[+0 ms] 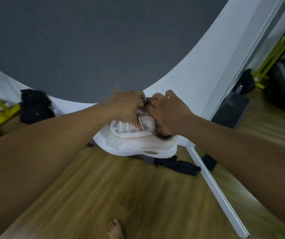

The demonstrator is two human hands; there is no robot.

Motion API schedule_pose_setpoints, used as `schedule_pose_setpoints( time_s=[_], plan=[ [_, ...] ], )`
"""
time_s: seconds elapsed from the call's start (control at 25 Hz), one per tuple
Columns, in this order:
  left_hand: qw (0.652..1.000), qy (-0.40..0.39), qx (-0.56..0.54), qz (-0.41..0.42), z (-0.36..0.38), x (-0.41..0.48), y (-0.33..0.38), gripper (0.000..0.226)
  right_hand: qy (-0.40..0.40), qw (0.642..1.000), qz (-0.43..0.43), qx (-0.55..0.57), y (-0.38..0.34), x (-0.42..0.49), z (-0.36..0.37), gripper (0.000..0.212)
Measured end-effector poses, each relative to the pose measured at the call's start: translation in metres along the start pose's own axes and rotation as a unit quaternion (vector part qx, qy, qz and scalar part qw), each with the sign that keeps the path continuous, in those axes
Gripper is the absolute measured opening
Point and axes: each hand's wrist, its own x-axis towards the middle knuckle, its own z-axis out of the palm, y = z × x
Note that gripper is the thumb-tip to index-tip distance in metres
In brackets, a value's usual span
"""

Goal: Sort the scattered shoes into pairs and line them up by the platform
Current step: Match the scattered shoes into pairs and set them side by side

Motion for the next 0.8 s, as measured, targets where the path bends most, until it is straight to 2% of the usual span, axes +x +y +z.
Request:
schedule_pose_setpoints(
  time_s=[0.12, 0.2, 0.28, 0.36, 0.4, 0.48, 0.52, 0.6, 0.68, 0.8],
  plan=[
    [0.998, -0.021, -0.044, 0.04, 0.035, 0.051, -0.041, 0.045, -0.03, 0.997, 0.013, 0.071, -0.003, 0.047, 0.053, 0.018],
    [0.997, -0.019, -0.011, 0.067, 0.067, 0.077, -0.064, 0.039, -0.035, 0.997, 0.029, 0.07, -0.018, 0.068, 0.091, 0.018],
    [0.997, -0.03, 0.008, 0.073, 0.109, 0.1, -0.081, 0.055, -0.091, 0.989, 0.065, 0.1, -0.036, 0.085, 0.138, 0.024],
    [0.996, -0.031, -0.086, 0.006, 0.156, 0.105, -0.084, 0.067, -0.194, 0.951, 0.136, 0.2, -0.054, 0.091, 0.183, 0.024],
    [0.983, -0.026, -0.17, -0.061, 0.178, 0.104, -0.084, 0.069, -0.231, 0.922, 0.184, 0.251, -0.059, 0.093, 0.204, 0.024],
    [0.929, -0.064, -0.301, -0.208, 0.221, 0.109, -0.087, 0.074, -0.272, 0.85, 0.292, 0.345, -0.066, 0.094, 0.252, 0.023],
    [0.903, -0.104, -0.324, -0.264, 0.239, 0.113, -0.091, 0.079, -0.279, 0.814, 0.336, 0.383, -0.068, 0.097, 0.275, 0.021],
    [0.855, -0.177, -0.364, -0.323, 0.269, 0.139, -0.102, 0.085, -0.291, 0.751, 0.389, 0.447, -0.065, 0.114, 0.319, 0.021],
    [0.812, -0.206, -0.416, -0.352, 0.293, 0.177, -0.11, 0.079, -0.296, 0.724, 0.403, 0.475, -0.058, 0.145, 0.367, 0.023],
    [0.775, -0.226, -0.441, -0.392, 0.331, 0.244, -0.118, 0.073, -0.287, 0.711, 0.413, 0.491, -0.052, 0.188, 0.43, 0.02]
  ],
)
